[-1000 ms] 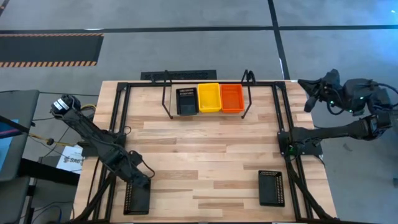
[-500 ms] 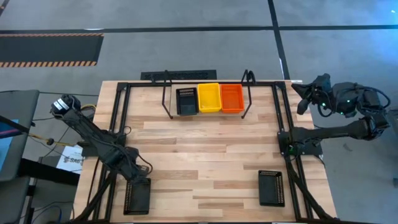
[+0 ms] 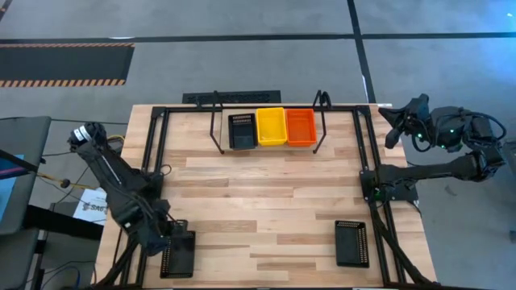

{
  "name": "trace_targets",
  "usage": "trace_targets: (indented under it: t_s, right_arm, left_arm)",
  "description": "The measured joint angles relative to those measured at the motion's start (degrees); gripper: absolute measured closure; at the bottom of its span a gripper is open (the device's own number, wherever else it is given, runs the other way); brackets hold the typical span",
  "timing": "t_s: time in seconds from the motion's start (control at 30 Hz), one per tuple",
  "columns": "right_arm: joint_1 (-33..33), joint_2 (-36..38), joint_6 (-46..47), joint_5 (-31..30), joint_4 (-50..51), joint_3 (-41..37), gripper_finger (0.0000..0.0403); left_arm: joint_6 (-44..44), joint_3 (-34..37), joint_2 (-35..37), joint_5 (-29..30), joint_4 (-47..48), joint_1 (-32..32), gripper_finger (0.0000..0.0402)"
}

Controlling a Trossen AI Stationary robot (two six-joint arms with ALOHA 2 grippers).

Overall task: Stack baskets on shelf by color
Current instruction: Stack the left black bin on top of the other black bin on the shelf

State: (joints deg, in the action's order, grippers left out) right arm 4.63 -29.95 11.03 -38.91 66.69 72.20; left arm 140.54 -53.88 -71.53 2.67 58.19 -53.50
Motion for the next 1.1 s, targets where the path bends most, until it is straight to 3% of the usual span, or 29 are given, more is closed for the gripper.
trace_targets:
  t_s: [0.23,0.63,0.8,0.97,1.1]
  right_arm:
    - [0.0,0.0,-0.9,0.0,0.0,0.0,0.0401]
    - [0.0,0.0,-0.3,0.0,-1.2,0.0,0.0401]
    - [0.0,0.0,0.1,0.0,-3.0,0.0,0.0401]
    - [0.0,0.0,1.0,0.0,-3.0,0.0,0.0401]
    - [0.0,0.0,1.1,0.0,-3.0,0.0,0.0401]
  left_arm:
    - [-3.8,1.5,-1.7,4.8,-2.8,0.7,0.0385]
    - [-35.2,4.5,-3.6,5.6,-2.2,7.0,0.0386]
    - [-49.2,5.2,-3.6,0.3,-2.5,10.7,0.0371]
    - [-61.9,5.2,-3.6,-6.5,-2.8,13.4,0.0324]
    - [-70.5,5.3,-3.6,-8.7,-4.0,14.3,0.0284]
